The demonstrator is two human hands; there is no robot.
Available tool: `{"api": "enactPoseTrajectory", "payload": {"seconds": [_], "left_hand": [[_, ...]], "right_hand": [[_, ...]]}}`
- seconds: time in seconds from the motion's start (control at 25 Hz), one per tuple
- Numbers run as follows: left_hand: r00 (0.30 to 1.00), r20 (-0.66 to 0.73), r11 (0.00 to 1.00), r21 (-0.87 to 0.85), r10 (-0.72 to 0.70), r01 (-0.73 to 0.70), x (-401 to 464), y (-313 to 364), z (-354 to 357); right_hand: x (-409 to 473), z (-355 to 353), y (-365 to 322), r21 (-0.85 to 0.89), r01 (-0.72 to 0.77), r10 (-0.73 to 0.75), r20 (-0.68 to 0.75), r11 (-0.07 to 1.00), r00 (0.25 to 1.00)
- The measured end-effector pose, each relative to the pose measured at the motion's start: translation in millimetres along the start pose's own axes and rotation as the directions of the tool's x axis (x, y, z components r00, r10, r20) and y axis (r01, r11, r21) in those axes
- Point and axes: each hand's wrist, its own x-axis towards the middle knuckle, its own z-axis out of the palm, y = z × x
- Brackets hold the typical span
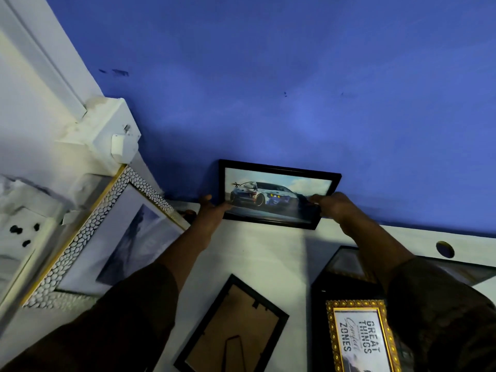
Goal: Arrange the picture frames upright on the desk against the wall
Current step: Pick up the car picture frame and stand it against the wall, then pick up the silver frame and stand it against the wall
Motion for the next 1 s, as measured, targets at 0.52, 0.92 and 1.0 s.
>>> {"api": "enactPoseTrajectory", "payload": {"seconds": [0.52, 0.92, 1.0], "left_hand": [[0.907, -0.138, 0.793, -0.548, -0.399, 0.266, -151.2, -175.2, -72.7], [0.886, -0.430, 0.969, -0.237, -0.174, 0.075, -129.0, -189.1, -153.9], [0.900, -0.423, 0.991, -0.124, -0.104, 0.056, -126.0, -184.2, -156.3]], "right_hand": [[-111.2, 167.3, -76.6, -0.194, 0.481, -0.338, 0.495, 0.855, 0.800], [-123.5, 278.3, -104.1, -0.310, 0.720, -0.506, 0.542, 0.621, 0.670], [-119.3, 283.1, -103.2, -0.303, 0.744, -0.550, 0.520, 0.596, 0.653]]}}
